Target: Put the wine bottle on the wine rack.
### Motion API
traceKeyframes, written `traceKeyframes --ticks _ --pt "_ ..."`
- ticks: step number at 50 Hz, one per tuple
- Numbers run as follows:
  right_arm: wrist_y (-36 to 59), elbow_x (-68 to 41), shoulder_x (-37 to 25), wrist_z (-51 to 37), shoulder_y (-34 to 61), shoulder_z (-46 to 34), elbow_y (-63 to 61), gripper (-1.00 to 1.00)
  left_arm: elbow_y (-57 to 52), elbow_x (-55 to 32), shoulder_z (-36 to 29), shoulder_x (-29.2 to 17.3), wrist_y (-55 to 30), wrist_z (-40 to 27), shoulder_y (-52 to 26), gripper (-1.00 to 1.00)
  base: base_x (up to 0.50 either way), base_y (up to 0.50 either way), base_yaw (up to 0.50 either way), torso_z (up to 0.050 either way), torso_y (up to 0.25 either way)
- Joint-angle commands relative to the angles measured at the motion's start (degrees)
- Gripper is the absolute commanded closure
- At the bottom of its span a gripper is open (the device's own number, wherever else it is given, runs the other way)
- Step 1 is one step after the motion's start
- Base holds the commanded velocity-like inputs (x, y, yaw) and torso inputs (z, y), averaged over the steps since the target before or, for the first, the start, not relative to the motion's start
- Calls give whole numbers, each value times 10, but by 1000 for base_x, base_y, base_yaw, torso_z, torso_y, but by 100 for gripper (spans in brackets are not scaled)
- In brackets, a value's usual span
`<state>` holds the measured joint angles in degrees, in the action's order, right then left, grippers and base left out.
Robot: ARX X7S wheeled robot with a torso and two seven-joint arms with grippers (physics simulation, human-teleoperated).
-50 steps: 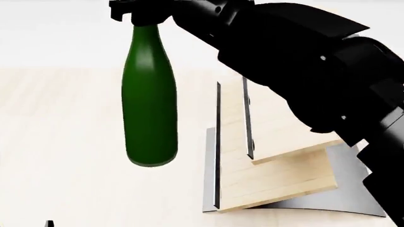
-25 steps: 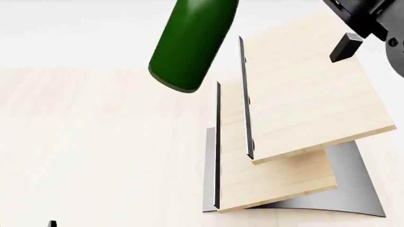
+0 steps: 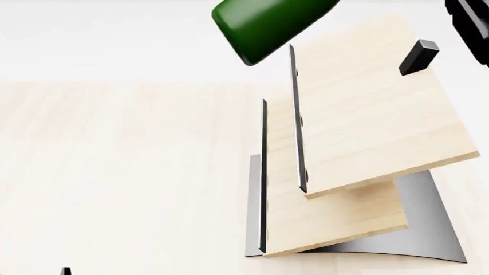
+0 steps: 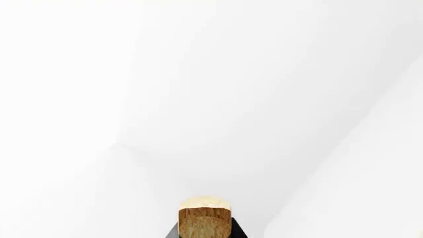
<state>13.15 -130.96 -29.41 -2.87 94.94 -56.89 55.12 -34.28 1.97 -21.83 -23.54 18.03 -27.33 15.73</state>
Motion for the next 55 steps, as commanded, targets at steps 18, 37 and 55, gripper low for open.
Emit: traceKeyframes --ticks 18,37,55 --pt "-192 -23 -152 -109 -159 122 -323 100 2 3 -6 -1 -5 -3 -4 -100 0 0 0 0 1" --pt "-261 -59 -159 -89 -233 175 -339 100 2 4 -9 -3 -7 -6 -5 -100 0 0 0 1 1" --pt "-325 -13 -147 -89 -267 168 -360 100 2 4 -12 -4 -10 -8 -9 -100 0 0 0 0 1"
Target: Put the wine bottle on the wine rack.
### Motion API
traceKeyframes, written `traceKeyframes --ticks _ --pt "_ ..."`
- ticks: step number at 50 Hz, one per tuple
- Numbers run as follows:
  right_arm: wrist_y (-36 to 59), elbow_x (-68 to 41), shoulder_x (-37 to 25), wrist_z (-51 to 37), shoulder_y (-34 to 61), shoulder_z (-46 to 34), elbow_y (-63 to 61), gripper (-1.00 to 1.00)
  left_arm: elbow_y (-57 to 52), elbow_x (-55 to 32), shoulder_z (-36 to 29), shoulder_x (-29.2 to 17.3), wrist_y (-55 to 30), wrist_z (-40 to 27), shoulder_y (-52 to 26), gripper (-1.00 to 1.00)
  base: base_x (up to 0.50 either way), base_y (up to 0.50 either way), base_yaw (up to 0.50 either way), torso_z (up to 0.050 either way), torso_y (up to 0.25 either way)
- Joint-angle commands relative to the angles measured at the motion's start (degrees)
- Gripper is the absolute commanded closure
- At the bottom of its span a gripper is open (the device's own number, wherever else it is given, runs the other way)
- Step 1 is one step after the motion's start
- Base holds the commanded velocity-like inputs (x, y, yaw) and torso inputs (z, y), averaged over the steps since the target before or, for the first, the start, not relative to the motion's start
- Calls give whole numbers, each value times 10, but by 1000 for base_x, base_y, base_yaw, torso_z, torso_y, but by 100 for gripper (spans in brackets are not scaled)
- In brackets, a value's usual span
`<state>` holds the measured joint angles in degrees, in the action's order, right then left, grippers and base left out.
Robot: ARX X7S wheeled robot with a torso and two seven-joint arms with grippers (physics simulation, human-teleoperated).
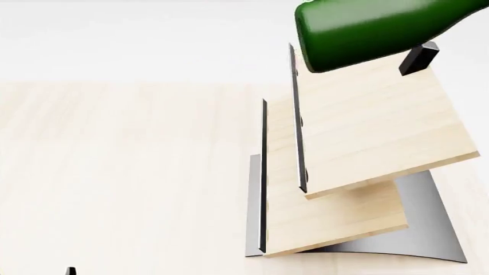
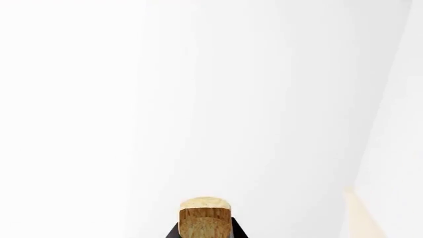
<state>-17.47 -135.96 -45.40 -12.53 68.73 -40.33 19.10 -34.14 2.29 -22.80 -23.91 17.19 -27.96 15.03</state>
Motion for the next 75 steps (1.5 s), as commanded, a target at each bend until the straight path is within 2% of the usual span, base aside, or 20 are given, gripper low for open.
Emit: traceKeyframes --ticks 1,3,9,16,17,19,24,38,59,75 --pt "-21 37 13 7 -7 4 -3 100 1 1 -2 0 -1 -1 -2 -100 0 0 0 0 0" --pt "-48 44 3 -2 -27 11 -42 100 1 2 -3 -1 0 -2 -2 -100 0 0 0 0 0" --pt "-65 54 10 -14 -27 11 -54 100 3 1 -3 -1 1 -3 -2 -100 0 0 0 0 2" --pt "-132 89 -1 -62 -65 15 -154 100 3 1 -3 -2 3 -4 -2 -100 0 0 0 0 1" --pt "-107 80 11 -37 -52 10 -100 100 3 0 -4 -3 3 -4 -2 -100 0 0 0 0 0" --pt "-106 83 19 -31 -49 5 -79 100 3 2 -4 -2 2 -4 -2 -100 0 0 0 0 0" --pt "-129 98 32 -32 -64 -2 -69 100 3 0 -4 -4 3 -5 -2 -100 0 0 0 0 0" --pt "-196 139 44 -54 -93 -5 -79 100 3 1 -5 -5 3 -7 -2 -100 0 0 0 1 1" --pt "-188 136 44 -44 -112 -1 -72 100 3 1 -8 -7 1 -10 -4 -100 0 0 0 0 0" --pt "-200 172 26 -55 -121 -6 -115 100 5 2 -11 -8 1 -12 -6 -100 0 0 0 1 1"
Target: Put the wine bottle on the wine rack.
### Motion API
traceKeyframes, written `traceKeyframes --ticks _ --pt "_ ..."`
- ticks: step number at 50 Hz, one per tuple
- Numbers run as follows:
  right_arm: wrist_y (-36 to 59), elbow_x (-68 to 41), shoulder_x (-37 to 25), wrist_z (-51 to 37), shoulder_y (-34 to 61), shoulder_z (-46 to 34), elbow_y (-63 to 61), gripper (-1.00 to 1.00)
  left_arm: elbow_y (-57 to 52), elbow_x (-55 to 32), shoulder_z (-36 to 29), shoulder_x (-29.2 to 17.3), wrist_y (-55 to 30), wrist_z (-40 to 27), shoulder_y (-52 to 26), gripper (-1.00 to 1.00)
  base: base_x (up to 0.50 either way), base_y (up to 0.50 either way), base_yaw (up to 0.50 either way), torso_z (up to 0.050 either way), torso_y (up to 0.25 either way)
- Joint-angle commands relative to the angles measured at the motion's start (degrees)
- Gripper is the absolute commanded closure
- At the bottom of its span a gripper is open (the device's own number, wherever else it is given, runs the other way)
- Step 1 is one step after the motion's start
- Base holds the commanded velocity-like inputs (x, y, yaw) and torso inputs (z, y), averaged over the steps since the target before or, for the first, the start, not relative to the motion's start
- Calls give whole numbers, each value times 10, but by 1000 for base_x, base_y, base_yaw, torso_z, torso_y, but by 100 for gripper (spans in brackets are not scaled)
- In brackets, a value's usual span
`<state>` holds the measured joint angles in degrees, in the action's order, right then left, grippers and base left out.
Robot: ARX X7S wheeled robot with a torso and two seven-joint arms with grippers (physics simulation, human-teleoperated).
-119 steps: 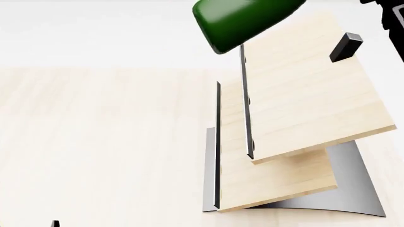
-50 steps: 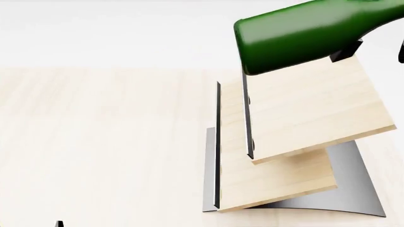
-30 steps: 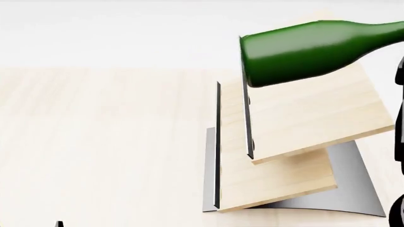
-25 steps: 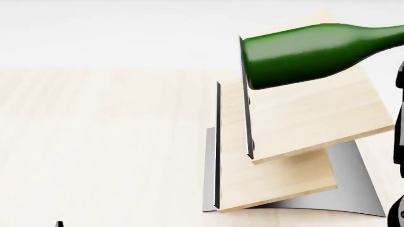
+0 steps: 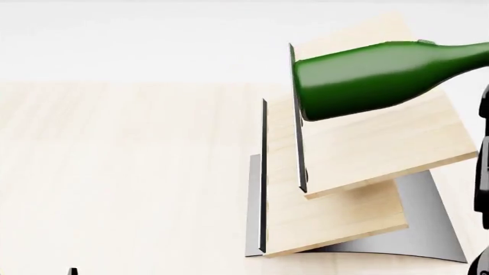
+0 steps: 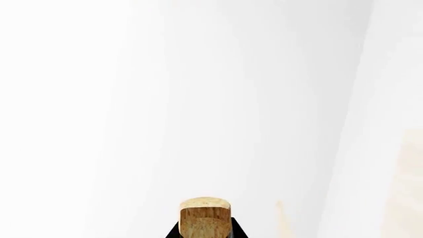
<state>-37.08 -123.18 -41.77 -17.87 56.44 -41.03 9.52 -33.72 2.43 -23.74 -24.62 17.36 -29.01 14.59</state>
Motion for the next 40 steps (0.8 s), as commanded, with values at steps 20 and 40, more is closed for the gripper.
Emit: traceKeyframes --ticks 20,40 --pt "2 58 -12 7 -5 -2 -13 100 4 2 -5 -2 1 -4 -2 -100 0 0 0 0 1" --pt "6 62 -4 11 -11 -2 0 100 -3 1 -6 -5 -4 -6 -3 -100 0 0 0 1 1"
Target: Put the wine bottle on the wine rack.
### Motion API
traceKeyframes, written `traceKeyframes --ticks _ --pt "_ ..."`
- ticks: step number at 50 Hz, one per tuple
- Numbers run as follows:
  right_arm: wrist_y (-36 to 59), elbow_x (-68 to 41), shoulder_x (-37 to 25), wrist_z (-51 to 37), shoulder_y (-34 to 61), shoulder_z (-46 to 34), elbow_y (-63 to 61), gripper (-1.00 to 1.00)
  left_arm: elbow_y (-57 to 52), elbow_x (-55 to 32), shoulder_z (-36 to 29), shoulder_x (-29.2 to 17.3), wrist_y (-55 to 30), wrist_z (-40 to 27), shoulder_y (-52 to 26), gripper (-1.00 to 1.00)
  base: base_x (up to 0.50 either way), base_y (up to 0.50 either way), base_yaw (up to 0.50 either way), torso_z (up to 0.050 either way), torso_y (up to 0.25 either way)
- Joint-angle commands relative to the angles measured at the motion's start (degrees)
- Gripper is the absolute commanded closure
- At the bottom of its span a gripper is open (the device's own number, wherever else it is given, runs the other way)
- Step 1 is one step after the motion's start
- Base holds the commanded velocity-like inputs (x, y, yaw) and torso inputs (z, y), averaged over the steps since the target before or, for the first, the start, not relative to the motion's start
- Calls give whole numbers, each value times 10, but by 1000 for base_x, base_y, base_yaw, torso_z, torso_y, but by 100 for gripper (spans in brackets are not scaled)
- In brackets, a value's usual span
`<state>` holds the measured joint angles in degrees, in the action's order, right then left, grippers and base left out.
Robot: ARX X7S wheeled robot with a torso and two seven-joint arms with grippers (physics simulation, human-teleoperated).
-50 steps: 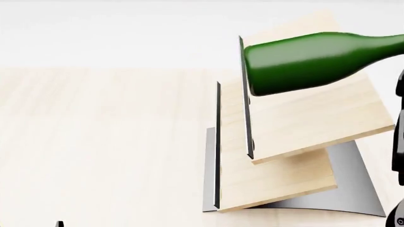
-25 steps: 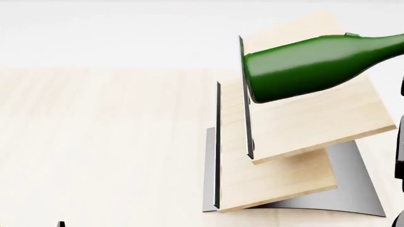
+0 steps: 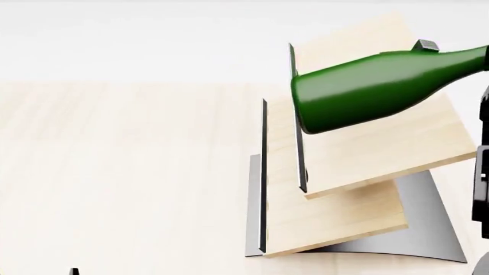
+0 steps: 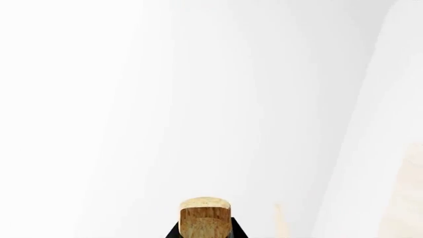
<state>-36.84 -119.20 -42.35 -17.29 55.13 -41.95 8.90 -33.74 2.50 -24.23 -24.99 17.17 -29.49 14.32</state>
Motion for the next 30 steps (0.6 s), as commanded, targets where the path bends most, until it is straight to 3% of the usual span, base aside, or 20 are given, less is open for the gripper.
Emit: traceKeyframes --ticks 1,30 --pt "3 23 2 5 1 7 7 100 -3 0 -1 -1 -2 -2 0 -100 0 0 0 0 0" --pt "3 25 10 20 -27 10 16 100 5 3 -7 -2 1 -5 -3 -100 0 0 0 0 1"
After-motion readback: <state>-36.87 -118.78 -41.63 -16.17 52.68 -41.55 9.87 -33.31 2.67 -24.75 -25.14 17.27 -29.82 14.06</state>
